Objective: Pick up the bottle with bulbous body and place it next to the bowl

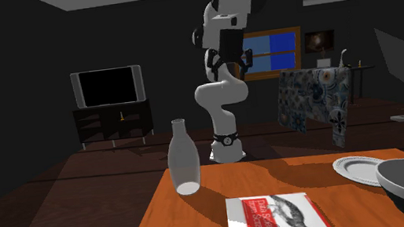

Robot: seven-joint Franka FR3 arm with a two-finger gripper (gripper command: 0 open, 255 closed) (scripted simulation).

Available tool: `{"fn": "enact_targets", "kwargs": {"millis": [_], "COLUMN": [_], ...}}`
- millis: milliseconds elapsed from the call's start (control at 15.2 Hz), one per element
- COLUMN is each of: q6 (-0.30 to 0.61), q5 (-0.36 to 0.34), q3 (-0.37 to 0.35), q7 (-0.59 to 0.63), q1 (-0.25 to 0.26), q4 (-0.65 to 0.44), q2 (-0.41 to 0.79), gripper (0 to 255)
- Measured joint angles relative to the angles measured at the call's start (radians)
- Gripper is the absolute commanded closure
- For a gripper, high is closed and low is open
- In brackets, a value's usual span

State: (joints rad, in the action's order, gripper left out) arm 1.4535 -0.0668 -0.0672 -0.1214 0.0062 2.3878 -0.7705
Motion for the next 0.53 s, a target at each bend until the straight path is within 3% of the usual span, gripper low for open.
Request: {"fn": "enact_targets", "kwargs": {"millis": [264,528], "q6": [0.046,0.128], "q5": [-0.026,-0.077], "q3": [0.047,0.142], "q7": [-0.044,-0.134], "q1": [-0.016,-0.05], "q4": [0.025,0.052], "q2": [0.011,0.047], "gripper": [0,0]}}
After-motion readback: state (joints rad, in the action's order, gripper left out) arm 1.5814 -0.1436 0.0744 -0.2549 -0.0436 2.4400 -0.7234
